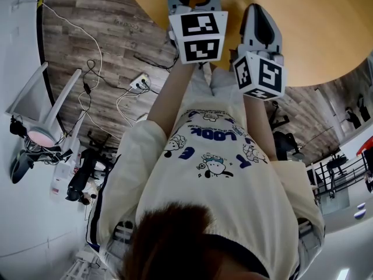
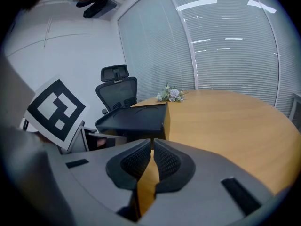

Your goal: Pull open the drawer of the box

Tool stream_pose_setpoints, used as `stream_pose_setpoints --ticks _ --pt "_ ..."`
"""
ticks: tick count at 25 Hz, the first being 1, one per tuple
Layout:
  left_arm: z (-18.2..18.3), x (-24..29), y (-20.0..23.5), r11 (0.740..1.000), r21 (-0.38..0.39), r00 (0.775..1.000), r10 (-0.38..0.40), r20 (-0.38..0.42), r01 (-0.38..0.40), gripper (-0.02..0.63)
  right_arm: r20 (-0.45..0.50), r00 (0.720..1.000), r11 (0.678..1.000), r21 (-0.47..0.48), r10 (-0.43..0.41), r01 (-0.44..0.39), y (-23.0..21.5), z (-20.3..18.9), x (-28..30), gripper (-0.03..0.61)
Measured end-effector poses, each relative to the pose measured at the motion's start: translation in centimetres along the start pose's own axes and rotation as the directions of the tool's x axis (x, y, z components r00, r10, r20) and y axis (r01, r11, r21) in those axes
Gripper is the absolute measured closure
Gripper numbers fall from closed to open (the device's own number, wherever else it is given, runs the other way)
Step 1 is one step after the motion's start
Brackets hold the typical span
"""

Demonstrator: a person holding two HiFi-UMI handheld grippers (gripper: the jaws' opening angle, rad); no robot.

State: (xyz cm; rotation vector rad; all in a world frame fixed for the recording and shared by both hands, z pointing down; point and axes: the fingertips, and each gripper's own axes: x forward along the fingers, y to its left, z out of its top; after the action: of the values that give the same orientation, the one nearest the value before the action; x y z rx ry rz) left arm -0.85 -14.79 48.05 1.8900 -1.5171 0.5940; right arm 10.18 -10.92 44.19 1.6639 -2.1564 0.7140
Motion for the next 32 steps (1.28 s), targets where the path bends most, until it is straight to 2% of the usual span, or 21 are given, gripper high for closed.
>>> stream_pose_setpoints --ticks 7,10,18,32 --pt "-0.26 0.65 0.23 1.0 0.007 1.0 0.006 -0.03 -0.006 0.472 -0.001 1.0 1.0 0.007 -0.001 0.001 0.02 0.05 0.46 0.539" --pt "-0.28 0.58 0.32 1.0 0.003 0.999 0.017 -0.03 -0.017 0.517 -0.001 1.0 1.0 0.01 -0.001 0.001 0.0 0.09 0.38 0.54" --pt "-0.68 0.99 0.21 1.0 0.013 0.998 0.014 -0.055 -0.014 0.525 -0.003 1.0 1.0 0.016 -0.01 0.01 -0.43 -0.04 0.2 0.54" --pt "-0.71 0.89 -0.08 1.0 0.018 0.999 0.026 -0.035 -0.025 0.537 -0.001 1.0 1.0 0.013 -0.019 0.019 -0.9 -0.23 -0.39 0.54"
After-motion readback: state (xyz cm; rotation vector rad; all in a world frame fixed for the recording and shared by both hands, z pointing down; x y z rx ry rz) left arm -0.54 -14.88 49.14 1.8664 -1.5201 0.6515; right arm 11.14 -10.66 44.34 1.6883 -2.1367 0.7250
